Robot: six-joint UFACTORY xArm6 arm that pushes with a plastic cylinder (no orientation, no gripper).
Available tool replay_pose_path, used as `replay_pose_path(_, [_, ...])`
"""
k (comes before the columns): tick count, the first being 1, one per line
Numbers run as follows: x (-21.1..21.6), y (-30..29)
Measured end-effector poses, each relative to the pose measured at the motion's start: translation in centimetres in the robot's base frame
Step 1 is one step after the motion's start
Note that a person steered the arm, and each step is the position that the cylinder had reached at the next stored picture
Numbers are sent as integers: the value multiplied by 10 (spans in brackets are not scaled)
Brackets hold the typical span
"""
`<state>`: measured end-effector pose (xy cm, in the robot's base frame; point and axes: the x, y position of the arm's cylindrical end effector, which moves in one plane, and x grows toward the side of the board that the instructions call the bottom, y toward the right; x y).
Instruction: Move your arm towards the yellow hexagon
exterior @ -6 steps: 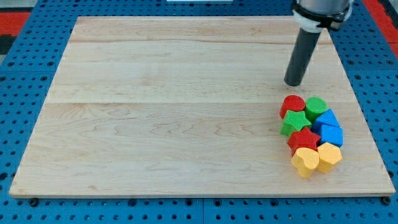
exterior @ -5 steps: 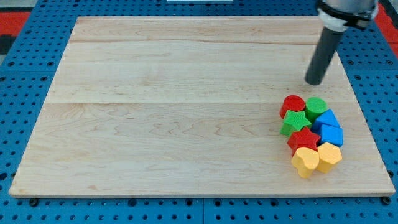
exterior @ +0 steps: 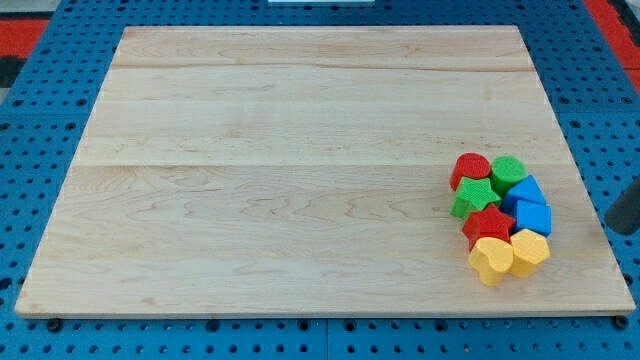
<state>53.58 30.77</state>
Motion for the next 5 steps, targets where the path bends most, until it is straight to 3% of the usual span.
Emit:
replay_pose_path(1, [32,0])
replay_pose_path(5, [39,-40])
